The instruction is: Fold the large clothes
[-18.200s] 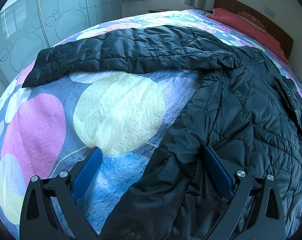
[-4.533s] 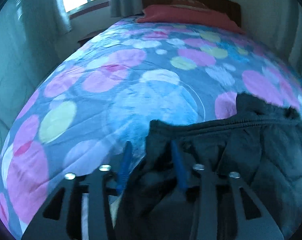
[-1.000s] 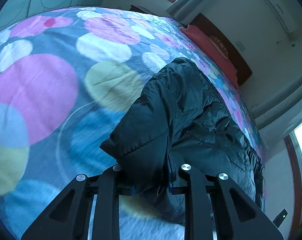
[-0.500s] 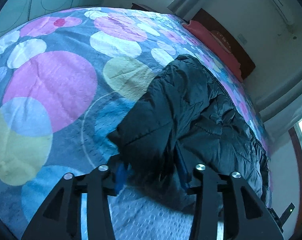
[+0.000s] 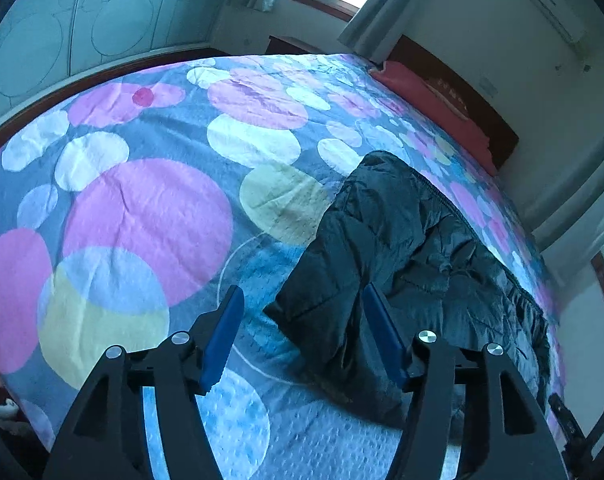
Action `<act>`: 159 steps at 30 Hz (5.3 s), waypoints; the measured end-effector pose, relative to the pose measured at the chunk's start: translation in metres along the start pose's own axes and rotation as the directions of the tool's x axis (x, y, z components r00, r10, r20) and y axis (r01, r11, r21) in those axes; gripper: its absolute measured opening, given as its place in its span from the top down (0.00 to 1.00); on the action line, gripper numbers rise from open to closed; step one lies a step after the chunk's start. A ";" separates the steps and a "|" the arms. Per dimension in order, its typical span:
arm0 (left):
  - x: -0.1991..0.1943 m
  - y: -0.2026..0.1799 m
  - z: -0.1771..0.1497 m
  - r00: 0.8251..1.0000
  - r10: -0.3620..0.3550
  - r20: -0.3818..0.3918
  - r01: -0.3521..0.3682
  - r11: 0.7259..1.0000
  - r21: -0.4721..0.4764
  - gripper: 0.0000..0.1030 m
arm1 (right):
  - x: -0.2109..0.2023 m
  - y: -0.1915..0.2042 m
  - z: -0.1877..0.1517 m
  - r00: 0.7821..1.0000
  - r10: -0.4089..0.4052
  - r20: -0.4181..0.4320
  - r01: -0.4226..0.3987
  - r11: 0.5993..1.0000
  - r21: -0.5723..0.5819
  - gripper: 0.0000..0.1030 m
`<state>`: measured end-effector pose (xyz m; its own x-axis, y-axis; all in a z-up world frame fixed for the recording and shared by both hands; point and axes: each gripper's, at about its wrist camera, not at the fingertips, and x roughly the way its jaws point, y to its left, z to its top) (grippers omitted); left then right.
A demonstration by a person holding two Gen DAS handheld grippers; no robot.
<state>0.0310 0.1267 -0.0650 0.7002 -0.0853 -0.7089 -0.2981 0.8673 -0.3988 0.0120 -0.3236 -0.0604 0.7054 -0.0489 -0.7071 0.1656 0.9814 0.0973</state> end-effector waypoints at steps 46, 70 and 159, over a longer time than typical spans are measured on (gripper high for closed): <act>0.148 -0.063 0.043 0.943 0.014 -0.333 0.057 0.978 0.201 0.37 | 0.101 0.121 0.002 0.997 -0.072 -0.002 0.069 0.971 -0.229 0.50; -0.003 -0.244 0.013 0.996 -0.091 -0.023 0.090 0.856 0.510 0.83 | 0.058 0.054 0.029 0.997 -0.054 0.046 0.058 0.994 -0.088 0.39; 0.058 -0.263 -0.078 0.980 -0.181 -0.077 0.195 0.841 0.505 0.41 | 0.051 -0.054 0.057 0.999 -0.023 -0.038 0.027 0.996 0.084 0.94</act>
<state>0.0991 -0.1444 -0.0468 0.6902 -0.2787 -0.6678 0.2139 0.9602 -0.1796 0.0788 -0.3897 -0.0618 0.6746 -0.0649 -0.7353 0.2413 0.9608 0.1366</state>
